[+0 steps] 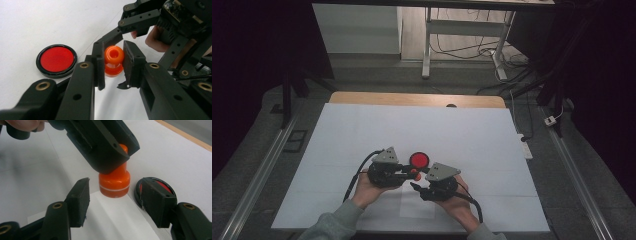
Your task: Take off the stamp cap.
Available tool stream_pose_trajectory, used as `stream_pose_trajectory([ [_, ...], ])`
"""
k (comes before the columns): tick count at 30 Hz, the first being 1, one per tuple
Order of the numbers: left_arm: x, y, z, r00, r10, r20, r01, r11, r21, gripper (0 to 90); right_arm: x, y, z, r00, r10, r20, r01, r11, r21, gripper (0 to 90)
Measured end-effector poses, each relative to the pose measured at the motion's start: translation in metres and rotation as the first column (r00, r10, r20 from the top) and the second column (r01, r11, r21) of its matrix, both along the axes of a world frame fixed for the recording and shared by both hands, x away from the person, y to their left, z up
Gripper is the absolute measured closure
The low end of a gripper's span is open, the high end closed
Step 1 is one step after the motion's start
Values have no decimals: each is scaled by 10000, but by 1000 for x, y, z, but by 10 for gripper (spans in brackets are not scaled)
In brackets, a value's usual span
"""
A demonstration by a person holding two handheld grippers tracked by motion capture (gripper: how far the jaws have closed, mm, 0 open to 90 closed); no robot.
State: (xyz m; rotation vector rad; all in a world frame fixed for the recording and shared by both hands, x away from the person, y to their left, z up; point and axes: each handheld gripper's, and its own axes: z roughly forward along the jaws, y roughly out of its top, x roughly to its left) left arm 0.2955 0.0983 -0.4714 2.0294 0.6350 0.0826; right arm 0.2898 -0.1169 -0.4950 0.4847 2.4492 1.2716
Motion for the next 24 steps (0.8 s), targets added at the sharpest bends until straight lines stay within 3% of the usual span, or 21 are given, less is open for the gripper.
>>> stream_pose_trajectory([
  [16,0,0,-1,10000,-53,-74,52,10000,-62,721,1,3,-5,9998,-182,-120,180,9997,-136,520],
  [24,1,-1,-3,9999,-29,-96,29,10000,-18,721,0,2,-4,10000,12,-87,-13,9999,-121,630],
])
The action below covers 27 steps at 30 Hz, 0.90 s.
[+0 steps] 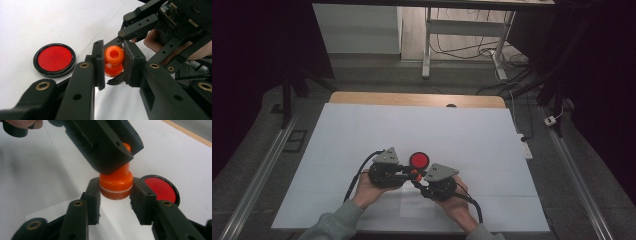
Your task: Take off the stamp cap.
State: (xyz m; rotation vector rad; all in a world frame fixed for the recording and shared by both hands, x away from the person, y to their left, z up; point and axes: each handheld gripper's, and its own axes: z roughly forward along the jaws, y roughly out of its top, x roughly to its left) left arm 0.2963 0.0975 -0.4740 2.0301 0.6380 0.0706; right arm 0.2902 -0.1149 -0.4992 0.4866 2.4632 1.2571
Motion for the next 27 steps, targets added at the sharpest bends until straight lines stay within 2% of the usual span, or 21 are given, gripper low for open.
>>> stream_pose_trajectory([
  [17,0,1,-1,10000,40,65,-38,9998,-178,722,-2,-1,-1,9997,-94,218,92,9999,93,647],
  [20,-1,6,2,9985,479,264,-471,9985,-282,722,-2,-2,-3,9996,-178,217,180,9998,-92,648],
  [23,3,16,2,9981,619,16,-616,9959,-660,722,0,-6,-6,9994,-341,6,341,9993,177,648],
  [27,3,16,2,9985,539,-106,-545,9959,-717,722,0,-8,-3,9992,-374,112,371,9991,217,648],
])
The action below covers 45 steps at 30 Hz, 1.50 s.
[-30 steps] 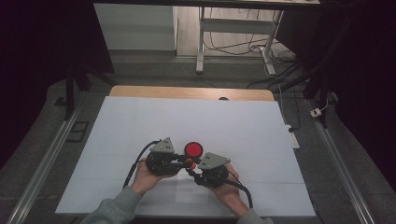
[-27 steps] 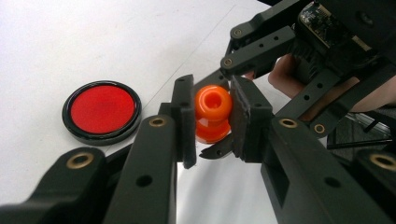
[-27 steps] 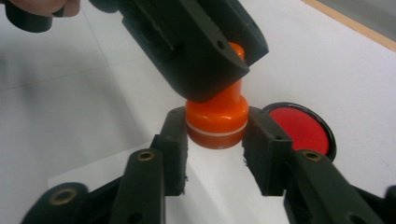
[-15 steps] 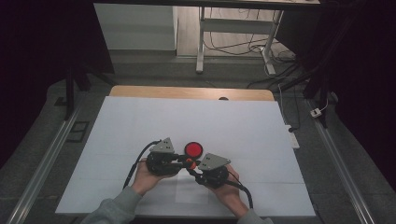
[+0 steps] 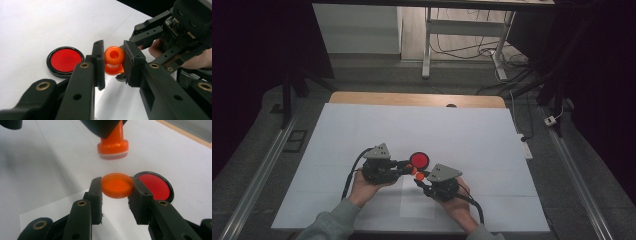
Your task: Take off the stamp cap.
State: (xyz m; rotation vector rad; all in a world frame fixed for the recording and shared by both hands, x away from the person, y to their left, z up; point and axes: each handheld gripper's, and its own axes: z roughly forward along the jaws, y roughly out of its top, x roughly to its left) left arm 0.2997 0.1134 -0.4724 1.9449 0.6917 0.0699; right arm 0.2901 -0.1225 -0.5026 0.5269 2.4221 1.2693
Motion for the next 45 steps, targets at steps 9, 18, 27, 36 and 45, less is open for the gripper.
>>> stream_pose_trajectory([
  [9,-2,-5,0,9998,-188,15,188,9998,17,722,0,-1,0,10000,-22,31,23,10000,-41,648],
  [18,-2,-4,0,9999,-170,4,170,9999,22,722,1,-3,0,9999,-107,45,107,9999,24,647],
  [27,-2,-3,1,9999,-158,1,158,9999,39,722,2,-9,1,9997,-256,45,256,9996,74,647],
  [36,-2,-1,1,10000,-80,14,80,10000,-18,722,3,-26,1,9981,-621,2,621,9979,194,647],
  [45,-2,-1,1,10000,-74,19,74,10000,-24,721,1,-52,2,9931,-1169,-64,1171,9925,346,647],
])
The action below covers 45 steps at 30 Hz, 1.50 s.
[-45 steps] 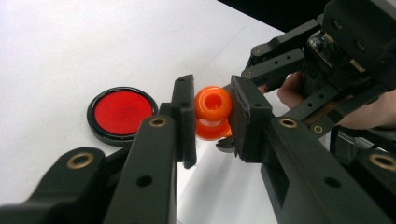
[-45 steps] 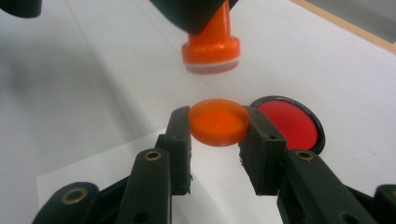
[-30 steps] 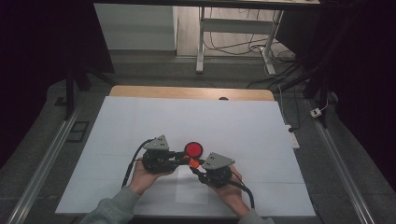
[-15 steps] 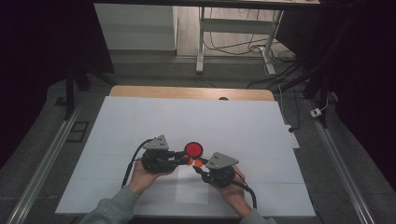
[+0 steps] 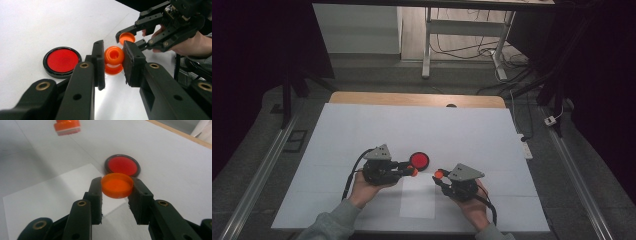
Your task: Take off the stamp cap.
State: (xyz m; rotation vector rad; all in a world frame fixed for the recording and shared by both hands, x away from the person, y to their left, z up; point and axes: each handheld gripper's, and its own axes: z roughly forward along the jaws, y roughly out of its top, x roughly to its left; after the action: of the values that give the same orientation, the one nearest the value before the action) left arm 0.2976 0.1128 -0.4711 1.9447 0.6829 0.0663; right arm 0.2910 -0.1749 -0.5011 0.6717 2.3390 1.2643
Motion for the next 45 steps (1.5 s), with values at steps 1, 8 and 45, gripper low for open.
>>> stream_pose_trajectory([
  [1,0,0,0,10000,2,-4,-2,10000,4,722,0,-3,0,10000,-55,8,55,10000,9,647],
  [8,0,0,0,10000,2,-21,-2,10000,10,722,-4,-22,1,9988,-495,52,495,9987,72,646],
  [45,1,3,1,9998,173,21,-173,9998,-3,721,-17,-96,-5,9847,-1742,62,1742,9847,-98,646],
])
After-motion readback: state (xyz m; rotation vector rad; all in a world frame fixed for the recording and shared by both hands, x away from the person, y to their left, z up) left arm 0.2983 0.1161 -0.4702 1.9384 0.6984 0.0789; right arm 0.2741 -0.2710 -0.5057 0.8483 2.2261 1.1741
